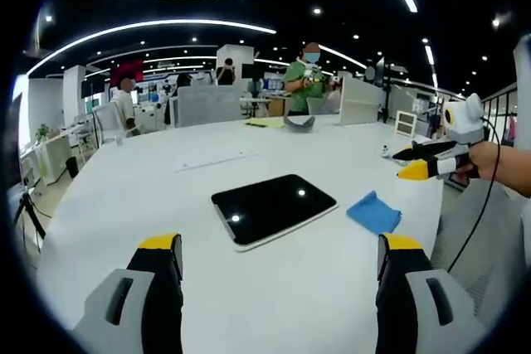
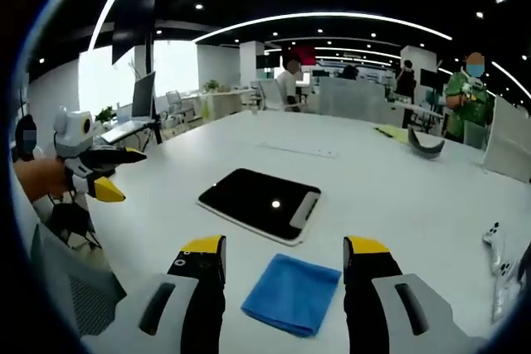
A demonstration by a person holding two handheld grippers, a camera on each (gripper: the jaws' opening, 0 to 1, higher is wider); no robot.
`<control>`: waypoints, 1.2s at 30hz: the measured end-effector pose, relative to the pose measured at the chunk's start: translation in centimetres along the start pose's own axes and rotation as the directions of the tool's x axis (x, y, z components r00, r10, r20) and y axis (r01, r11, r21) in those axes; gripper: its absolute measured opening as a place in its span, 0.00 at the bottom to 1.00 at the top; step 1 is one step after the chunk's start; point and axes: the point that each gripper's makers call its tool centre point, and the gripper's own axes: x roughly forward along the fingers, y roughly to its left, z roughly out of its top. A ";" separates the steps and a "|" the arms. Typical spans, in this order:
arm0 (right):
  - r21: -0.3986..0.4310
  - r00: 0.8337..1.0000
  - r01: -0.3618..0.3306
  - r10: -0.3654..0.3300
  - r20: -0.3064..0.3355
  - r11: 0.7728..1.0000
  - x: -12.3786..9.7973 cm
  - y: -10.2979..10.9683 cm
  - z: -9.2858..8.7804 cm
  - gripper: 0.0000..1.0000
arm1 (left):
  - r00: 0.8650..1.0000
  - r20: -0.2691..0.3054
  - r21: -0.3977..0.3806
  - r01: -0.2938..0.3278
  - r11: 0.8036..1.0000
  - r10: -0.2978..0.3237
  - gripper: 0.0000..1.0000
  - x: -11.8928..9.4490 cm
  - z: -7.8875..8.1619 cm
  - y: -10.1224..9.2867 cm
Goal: Wipe the mirror surface with the cleaning cloth until all visible marks leave the cleaned area.
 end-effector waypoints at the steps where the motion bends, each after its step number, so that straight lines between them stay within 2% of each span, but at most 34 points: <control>1: 0.004 1.000 0.002 -0.002 -0.004 1.000 0.0 -0.1 -0.3 0.55 | 1.000 0.000 0.001 0.000 1.000 0.000 0.98 0.0 0.0 0.0; 14: 0.039 0.999 0.003 -0.001 -0.044 0.999 0.1 -0.3 -2.5 0.49 | 1.000 -0.010 0.005 -0.001 1.000 0.001 0.97 -0.1 -0.3 -0.1; 20: 0.051 0.999 0.001 0.001 -0.053 0.999 0.1 -0.3 -2.9 0.48 | 1.000 -0.018 0.003 -0.005 1.000 0.005 0.97 -0.2 -0.6 0.0; 27: 0.062 1.000 0.003 -0.001 -0.029 0.998 0.1 -0.3 -2.1 0.48 | 1.000 -0.016 0.004 -0.005 1.000 0.005 0.96 -0.1 -0.6 0.1; 36: 0.074 0.999 0.038 -0.038 -0.003 0.997 -0.9 0.3 -0.8 0.48 | 0.999 -0.007 0.013 0.037 0.999 -0.037 0.94 0.2 -0.3 0.3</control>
